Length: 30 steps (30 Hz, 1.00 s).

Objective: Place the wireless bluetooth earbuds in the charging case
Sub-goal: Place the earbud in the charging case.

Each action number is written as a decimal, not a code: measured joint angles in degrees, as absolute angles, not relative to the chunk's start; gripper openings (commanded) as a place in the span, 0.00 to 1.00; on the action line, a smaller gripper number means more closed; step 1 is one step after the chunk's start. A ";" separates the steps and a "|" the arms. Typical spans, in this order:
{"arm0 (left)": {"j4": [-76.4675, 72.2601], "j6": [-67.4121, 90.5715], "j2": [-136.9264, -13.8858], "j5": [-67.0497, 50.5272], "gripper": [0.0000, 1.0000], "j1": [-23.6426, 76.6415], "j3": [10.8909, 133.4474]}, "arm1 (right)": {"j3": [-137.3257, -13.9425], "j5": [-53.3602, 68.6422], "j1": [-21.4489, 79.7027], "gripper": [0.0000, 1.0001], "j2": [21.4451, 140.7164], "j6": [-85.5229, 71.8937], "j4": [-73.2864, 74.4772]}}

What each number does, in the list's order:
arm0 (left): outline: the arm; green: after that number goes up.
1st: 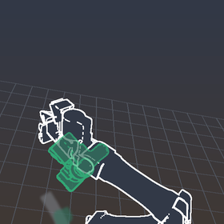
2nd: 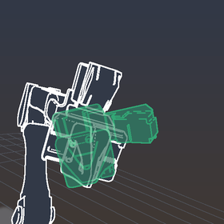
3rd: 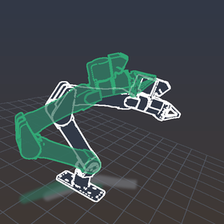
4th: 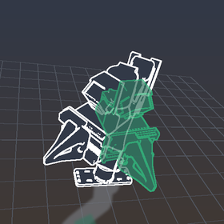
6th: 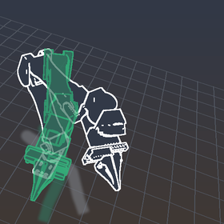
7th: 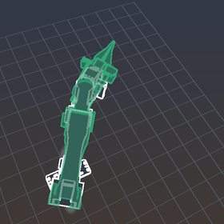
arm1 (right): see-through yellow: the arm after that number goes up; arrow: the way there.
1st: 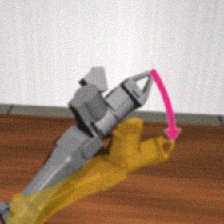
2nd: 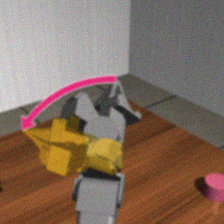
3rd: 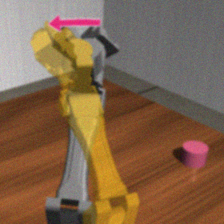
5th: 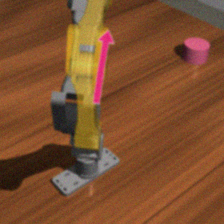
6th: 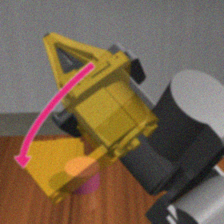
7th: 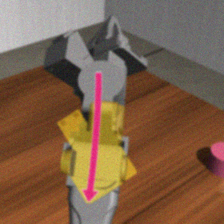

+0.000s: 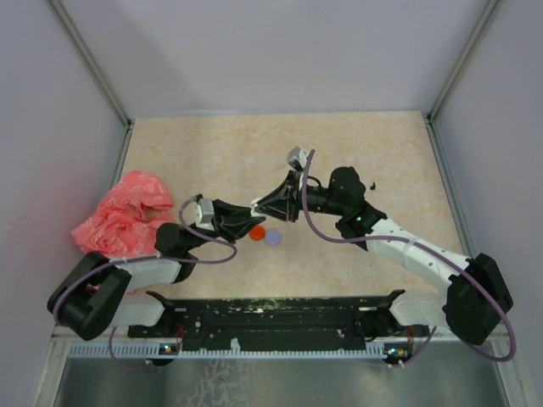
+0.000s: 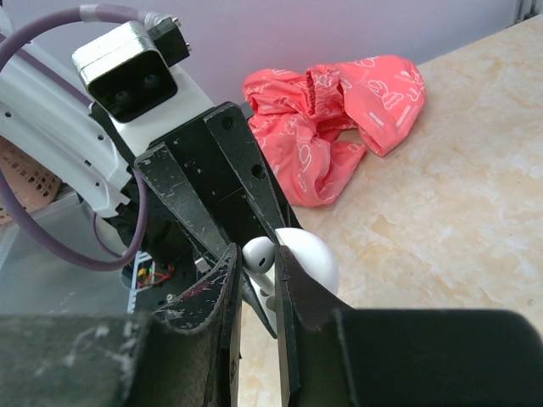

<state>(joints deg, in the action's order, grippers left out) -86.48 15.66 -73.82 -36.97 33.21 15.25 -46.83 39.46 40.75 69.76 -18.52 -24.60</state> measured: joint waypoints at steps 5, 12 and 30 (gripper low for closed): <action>-86.50 16.03 -73.82 -37.26 0.00 33.10 15.20 | -46.83 39.51 40.75 0.11 69.76 -18.44 -24.40; -86.54 17.41 -73.84 -37.23 0.00 33.06 14.98 | -46.17 39.31 40.75 0.11 69.76 -19.77 -25.41; -86.52 21.69 -73.73 -38.02 0.00 33.06 14.41 | -44.49 40.51 40.75 0.13 69.82 -21.15 -27.97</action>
<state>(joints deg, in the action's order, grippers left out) -86.52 21.69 -73.73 -38.02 33.06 14.41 -44.49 40.51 40.75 69.82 -21.15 -27.97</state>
